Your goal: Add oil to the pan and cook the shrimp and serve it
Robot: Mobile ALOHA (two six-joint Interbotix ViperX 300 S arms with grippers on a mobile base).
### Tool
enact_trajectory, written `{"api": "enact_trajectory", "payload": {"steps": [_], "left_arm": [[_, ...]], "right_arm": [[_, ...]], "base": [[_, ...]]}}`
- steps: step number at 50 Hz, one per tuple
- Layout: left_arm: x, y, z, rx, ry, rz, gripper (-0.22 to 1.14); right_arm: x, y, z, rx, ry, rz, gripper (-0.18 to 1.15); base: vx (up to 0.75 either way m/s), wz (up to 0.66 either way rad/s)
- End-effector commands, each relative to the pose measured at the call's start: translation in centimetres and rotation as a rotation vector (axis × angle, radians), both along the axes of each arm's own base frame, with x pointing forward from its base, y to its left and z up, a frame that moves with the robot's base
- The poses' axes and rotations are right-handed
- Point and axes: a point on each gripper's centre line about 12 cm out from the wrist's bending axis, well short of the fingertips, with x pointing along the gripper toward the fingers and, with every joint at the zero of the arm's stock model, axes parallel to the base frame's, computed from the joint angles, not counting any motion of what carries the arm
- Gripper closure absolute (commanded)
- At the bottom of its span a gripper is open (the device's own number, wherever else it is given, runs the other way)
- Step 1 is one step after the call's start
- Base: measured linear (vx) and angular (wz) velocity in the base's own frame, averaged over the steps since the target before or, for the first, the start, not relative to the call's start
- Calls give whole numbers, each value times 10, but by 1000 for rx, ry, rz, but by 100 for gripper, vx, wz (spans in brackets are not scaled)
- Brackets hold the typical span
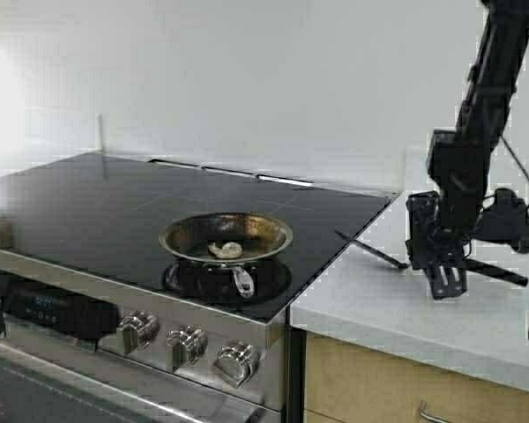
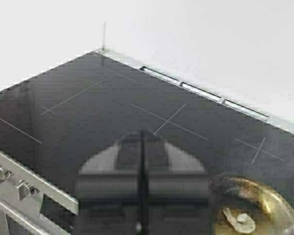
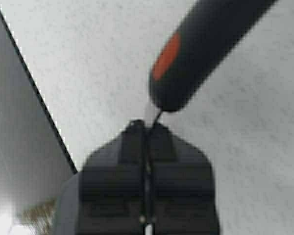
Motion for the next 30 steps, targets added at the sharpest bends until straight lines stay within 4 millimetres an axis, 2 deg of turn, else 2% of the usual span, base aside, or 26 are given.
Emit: {"api": "enact_trajectory", "payload": {"steps": [1,14,19,30], "left_arm": [[2,0,4,0,-3,1,89],[2,0,2,0,5,2,89],[2,0,2,0,6,1,89],[3,0,0,-2,64,2,89]], "right_arm": [[7,10,53,4,-101,34,90],[-2,25,108,-43,-222,164,90],[-7,27,126,-120,-257,226,90],[-21,39,180,-369,-383,421,90]], "base": [[0,0],[0,0],[0,0],[0,0]]}}
